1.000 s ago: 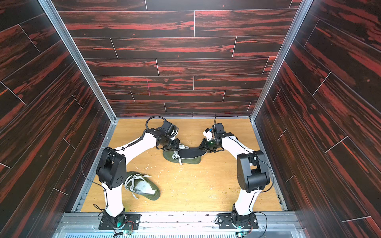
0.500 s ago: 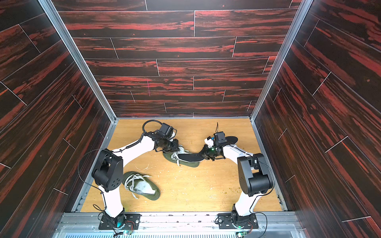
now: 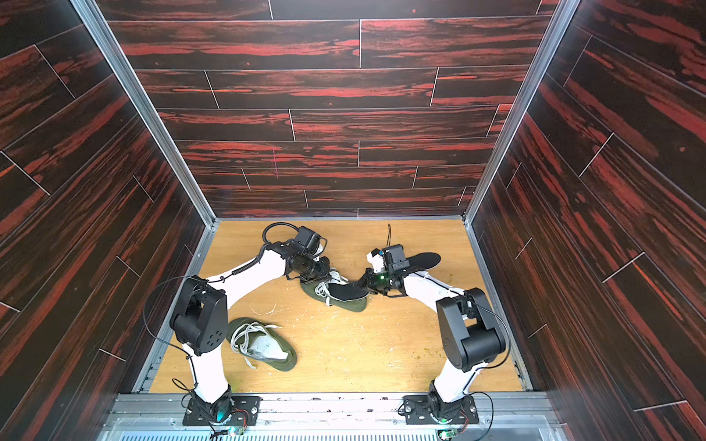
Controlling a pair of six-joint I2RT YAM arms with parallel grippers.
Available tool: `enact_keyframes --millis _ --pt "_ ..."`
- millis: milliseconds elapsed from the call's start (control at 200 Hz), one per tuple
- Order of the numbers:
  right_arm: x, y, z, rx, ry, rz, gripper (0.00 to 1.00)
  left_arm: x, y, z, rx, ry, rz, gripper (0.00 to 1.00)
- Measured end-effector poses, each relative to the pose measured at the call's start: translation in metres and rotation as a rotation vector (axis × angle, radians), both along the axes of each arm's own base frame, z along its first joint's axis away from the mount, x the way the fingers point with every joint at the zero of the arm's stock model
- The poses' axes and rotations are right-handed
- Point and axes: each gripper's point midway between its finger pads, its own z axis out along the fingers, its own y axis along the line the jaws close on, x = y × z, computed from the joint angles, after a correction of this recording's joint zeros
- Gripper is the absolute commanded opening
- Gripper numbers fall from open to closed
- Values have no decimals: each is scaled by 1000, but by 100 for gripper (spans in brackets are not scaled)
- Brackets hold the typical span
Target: Insert the insole into the shoe
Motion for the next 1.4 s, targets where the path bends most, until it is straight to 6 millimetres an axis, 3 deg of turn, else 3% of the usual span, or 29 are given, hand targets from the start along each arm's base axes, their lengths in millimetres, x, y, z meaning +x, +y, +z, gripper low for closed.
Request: enact_keyframes --millis 190,356,456,591,731,877,1137,1403 --pt "2 11 -7 -1 -19 7 4 1 0 0 -10 13 22 0" --pt "1 27 3 17 -58 16 4 7 9 -6 -43 37 133 0" --pt "2 24 13 2 -97 -3 4 5 18 -11 -60 66 215 0" --pt "-4 14 22 -31 -139 -33 4 4 25 -1 -88 65 307 0" --pt "-11 11 10 -88 -148 -45 4 1 30 6 -99 71 384 0" --pt "-23 21 1 -113 -161 -20 4 -1 33 7 -89 81 430 0" --pt "-16 34 3 -54 -185 -23 4 -4 41 2 -38 83 471 0" --pt "-21 39 -3 43 -73 -105 5 -7 54 -12 6 97 547 0"
